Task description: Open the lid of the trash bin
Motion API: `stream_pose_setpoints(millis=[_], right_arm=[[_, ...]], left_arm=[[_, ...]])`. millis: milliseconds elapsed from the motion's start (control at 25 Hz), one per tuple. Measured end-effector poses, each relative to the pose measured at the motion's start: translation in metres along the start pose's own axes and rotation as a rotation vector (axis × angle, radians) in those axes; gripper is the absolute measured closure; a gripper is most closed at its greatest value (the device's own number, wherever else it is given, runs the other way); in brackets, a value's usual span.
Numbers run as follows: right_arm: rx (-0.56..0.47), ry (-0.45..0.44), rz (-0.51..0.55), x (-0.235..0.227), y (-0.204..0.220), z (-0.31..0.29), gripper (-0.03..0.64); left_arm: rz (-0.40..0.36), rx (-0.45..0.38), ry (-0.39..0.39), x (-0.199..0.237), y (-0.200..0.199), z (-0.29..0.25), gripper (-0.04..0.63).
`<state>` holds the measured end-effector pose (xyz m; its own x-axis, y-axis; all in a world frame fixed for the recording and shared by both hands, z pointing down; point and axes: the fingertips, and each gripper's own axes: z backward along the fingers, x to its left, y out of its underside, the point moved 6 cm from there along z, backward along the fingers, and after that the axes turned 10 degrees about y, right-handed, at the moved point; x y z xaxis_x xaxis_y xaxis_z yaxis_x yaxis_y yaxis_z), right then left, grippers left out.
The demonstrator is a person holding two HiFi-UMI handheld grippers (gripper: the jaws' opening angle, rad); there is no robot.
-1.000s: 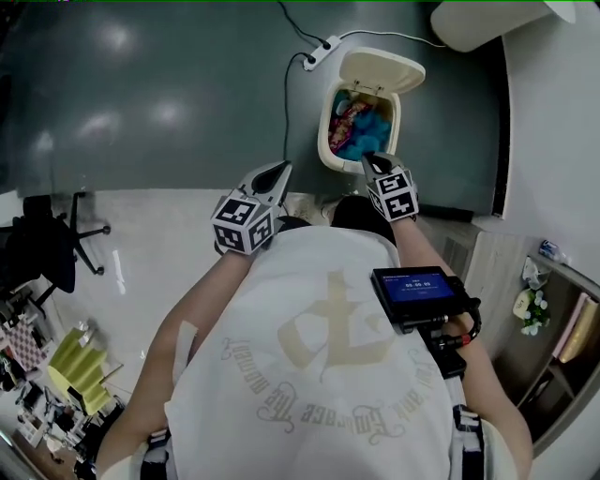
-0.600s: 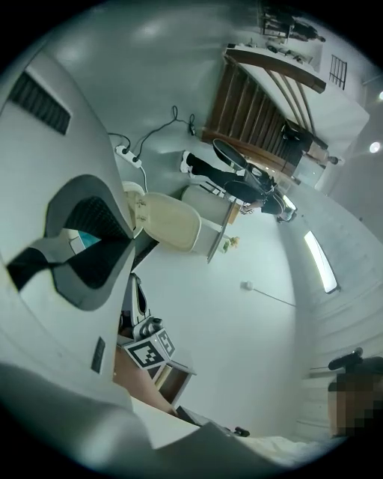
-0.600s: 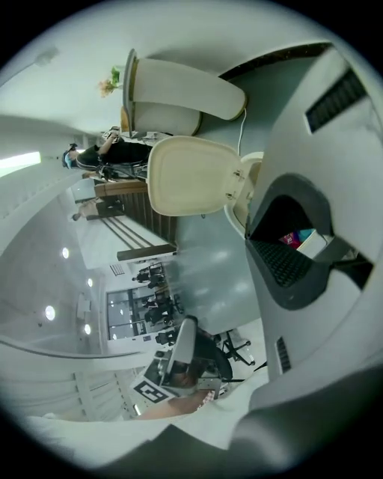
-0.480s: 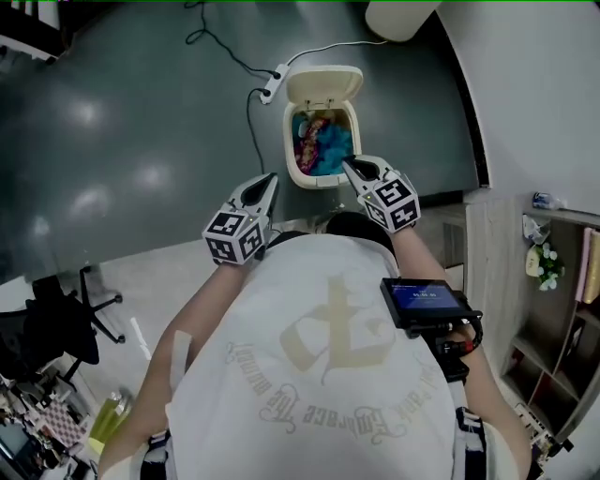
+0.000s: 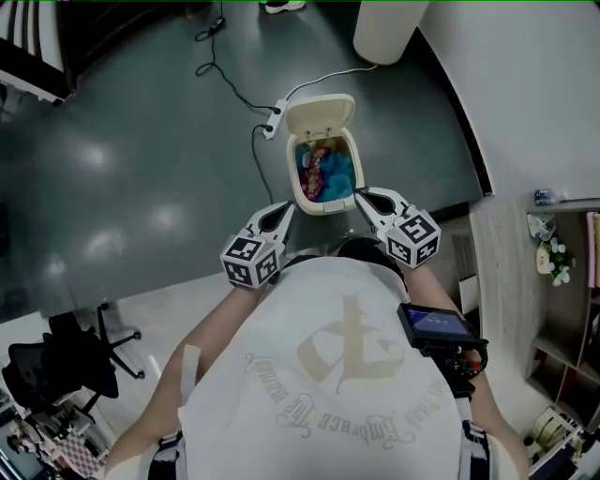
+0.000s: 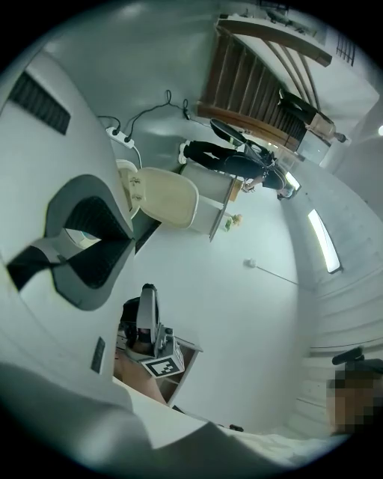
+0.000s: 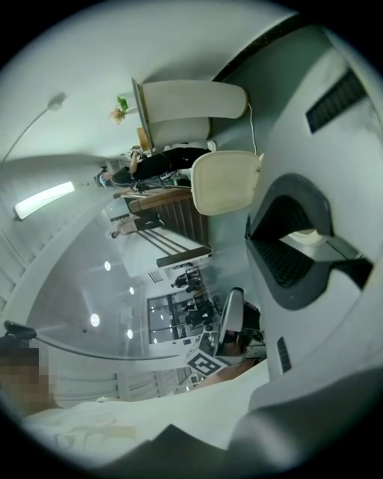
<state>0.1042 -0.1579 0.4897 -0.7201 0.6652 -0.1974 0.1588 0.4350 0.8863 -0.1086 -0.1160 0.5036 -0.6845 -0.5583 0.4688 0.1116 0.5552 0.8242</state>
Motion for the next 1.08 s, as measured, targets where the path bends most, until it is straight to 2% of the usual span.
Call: stream_pose_setpoints(millis=[560,1080], right_arm=[[-0.041,0.090,-0.075,0.008,0.019,0.038,0.612],[-0.057,0.093,-0.095,0.014,0.023,0.029,0.612]], left_arm=[[-0.038,0.052,0.085,-0.015,0.007,-0.005,0.581],[-0.041,0.058,0.063,-0.006,0.007,0.006,0.581]])
